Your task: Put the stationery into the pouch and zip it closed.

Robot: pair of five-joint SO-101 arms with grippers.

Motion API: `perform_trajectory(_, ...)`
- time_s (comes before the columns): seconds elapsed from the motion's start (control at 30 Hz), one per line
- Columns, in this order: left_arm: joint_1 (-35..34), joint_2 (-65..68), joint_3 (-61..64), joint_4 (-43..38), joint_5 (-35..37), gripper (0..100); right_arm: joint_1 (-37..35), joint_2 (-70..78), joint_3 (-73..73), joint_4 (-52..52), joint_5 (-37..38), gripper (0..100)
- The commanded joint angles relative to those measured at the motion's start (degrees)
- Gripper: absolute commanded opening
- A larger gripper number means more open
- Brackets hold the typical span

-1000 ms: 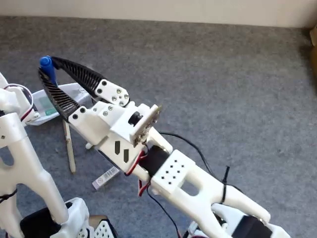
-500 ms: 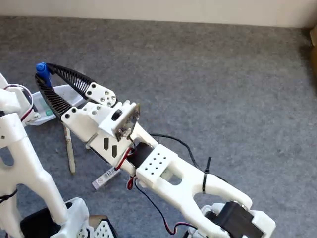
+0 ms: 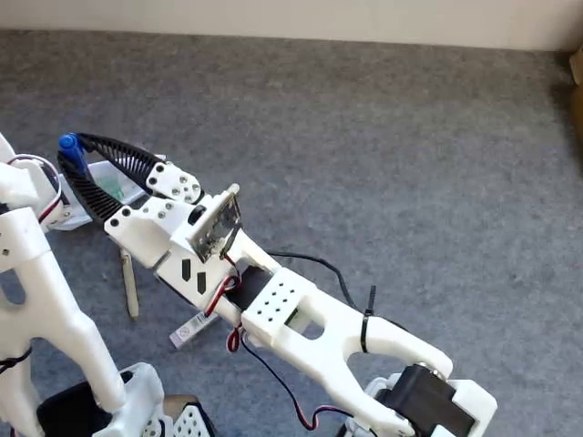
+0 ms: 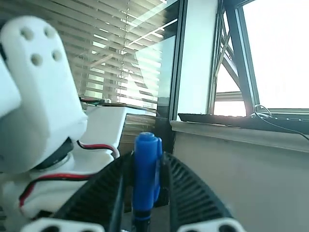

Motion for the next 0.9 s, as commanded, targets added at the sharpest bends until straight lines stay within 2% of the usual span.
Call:
perform_trajectory(0.0, 0.9, -0.6, -0.7, -1.2, 0.3, 1, -0.9, -1.3, -0.8, 3.6, 0.0, 1.1)
perform_trajectory(0.07, 0.9, -0.6, -0.7, -1.2, 0.3, 1, -0.9, -1.3, -1.0, 5.6, 0.0, 2.5)
perform_trajectory(0.23, 0.9, -0.6, -0.7, -1.2, 0.2, 1, -1.0, -1.3, -1.0, 11.6, 0.0, 15.2)
perform_trajectory(0.33, 0.9, -0.6, -0.7, -1.2, 0.2, 1, -1.0, -1.4, -1.2, 15.6, 0.0, 15.8)
perform_trajectory(0.53, 0.9, -0.6, -0.6, -1.2, 0.2, 1, -1.0, -6.1, -0.7, 16.7, 0.0, 15.8)
perform_trajectory(0.77, 0.9, -0.6, -0.6, -1.3, 0.2, 1, -0.9, -13.1, -2.2, 29.1, -0.2, 15.8)
perform_trajectory(0.87, 0.8, -0.6, -0.6, -1.3, 0.2, 1, -0.3, -15.6, -4.4, 34.7, -4.7, 15.8)
